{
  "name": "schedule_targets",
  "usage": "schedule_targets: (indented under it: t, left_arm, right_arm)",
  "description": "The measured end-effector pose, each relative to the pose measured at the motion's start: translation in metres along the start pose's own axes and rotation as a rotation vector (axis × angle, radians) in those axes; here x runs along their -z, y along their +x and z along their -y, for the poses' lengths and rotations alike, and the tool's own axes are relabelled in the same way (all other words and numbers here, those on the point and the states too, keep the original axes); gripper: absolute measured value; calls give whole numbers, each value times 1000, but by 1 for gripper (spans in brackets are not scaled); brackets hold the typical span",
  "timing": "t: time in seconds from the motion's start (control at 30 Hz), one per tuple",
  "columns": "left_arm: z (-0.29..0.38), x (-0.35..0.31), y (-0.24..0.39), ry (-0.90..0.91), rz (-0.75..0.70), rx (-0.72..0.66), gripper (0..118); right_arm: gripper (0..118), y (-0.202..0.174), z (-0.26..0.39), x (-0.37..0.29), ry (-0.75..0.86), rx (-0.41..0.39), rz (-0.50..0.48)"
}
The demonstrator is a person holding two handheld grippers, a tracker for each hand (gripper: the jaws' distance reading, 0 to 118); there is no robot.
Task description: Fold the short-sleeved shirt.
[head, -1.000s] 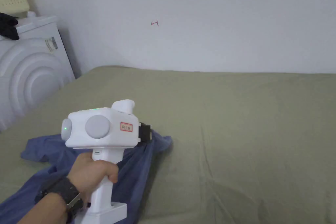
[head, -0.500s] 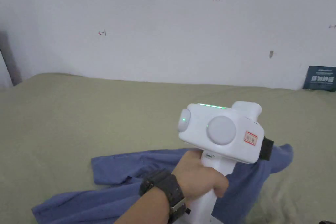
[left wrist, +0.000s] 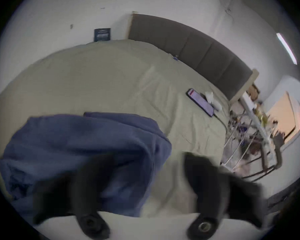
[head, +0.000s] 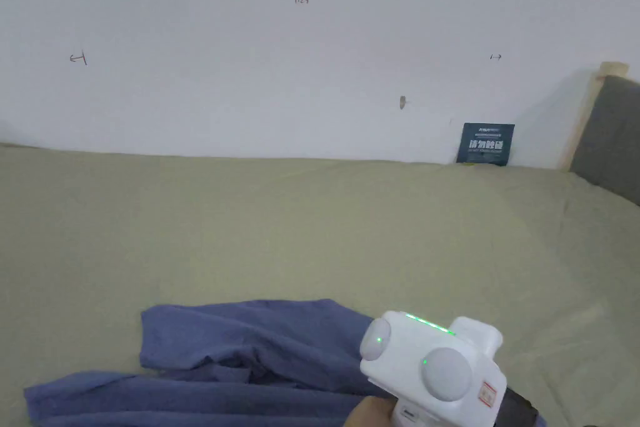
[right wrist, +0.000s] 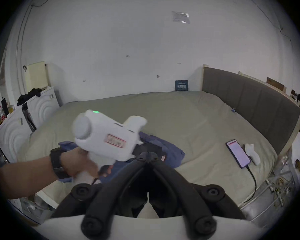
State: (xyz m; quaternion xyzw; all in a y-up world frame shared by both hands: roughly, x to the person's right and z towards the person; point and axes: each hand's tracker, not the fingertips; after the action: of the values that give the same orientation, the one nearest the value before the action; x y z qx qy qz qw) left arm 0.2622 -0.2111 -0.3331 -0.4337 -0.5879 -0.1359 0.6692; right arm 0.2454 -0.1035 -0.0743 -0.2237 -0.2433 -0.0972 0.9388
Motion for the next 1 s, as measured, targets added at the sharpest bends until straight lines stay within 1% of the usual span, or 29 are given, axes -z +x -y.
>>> schedule_targets:
  t: [0.03,0.07,0.13,0.2,0.27,0.3,0.33,0.37,0.4,0.47,0.53,0.6,0.63,0.73,0.83,0.9,0.97,1.0]
  left_arm:
    - [4,-12,-5,5,19,-50,118]
    - [9,-29,-9,28,30,-62,118]
    - [25,-75,-22,120,-10,-84,118]
    - [46,-122,-33,169,-123,-104,118]
    - [74,-176,-45,261,-277,-148,117]
    - [92,-205,-51,326,-349,-194,113]
    - [109,-232,-54,369,-427,-238,105]
    - [124,-254,-56,411,-492,-283,94]
    - [144,-281,-57,463,-572,-325,64]
    - [178,-317,-52,577,-713,-380,0]
    - [215,-347,-38,680,-859,-423,0]
    - [245,-366,-27,714,-925,-446,0]
    - [259,-373,-23,700,-955,-463,0]
    - [282,-378,-21,605,-948,-474,0]
    - [288,-373,-34,585,-927,-514,0]
    - [284,-372,-48,582,-877,-548,0]
    - [270,-365,-71,549,-873,-529,0]
    - [259,-360,-88,501,-881,-480,0]
  right_arm:
    - [2,1,-2,1,-2,-1,3]
    - [2,3,-2,2,-3,-6,5]
    - [2,3,-6,6,1,-18,8]
    - [3,0,-11,11,4,-29,7]
    - [3,-5,-14,17,21,-36,-1]
    - [3,-8,-15,20,33,-35,-15]
    - [3,-11,-16,25,39,-35,-27]
    - [3,-15,-16,29,45,-37,-34]
    - [3,-20,-16,33,55,-37,-50]
    - [3,-28,-14,37,70,-39,-73]
    - [2,-37,-9,39,67,-39,-95]
    - [2,-45,-1,37,57,-48,-105]
    - [2,-48,5,35,45,-52,-109]
    - [2,-54,19,32,8,-53,-136]
    - [2,-59,26,35,-25,-63,-138]
    - [2,-58,26,36,-28,-64,-142]
    - [2,-56,24,39,-29,-66,-141]
    - [2,-53,22,42,-29,-70,-134]
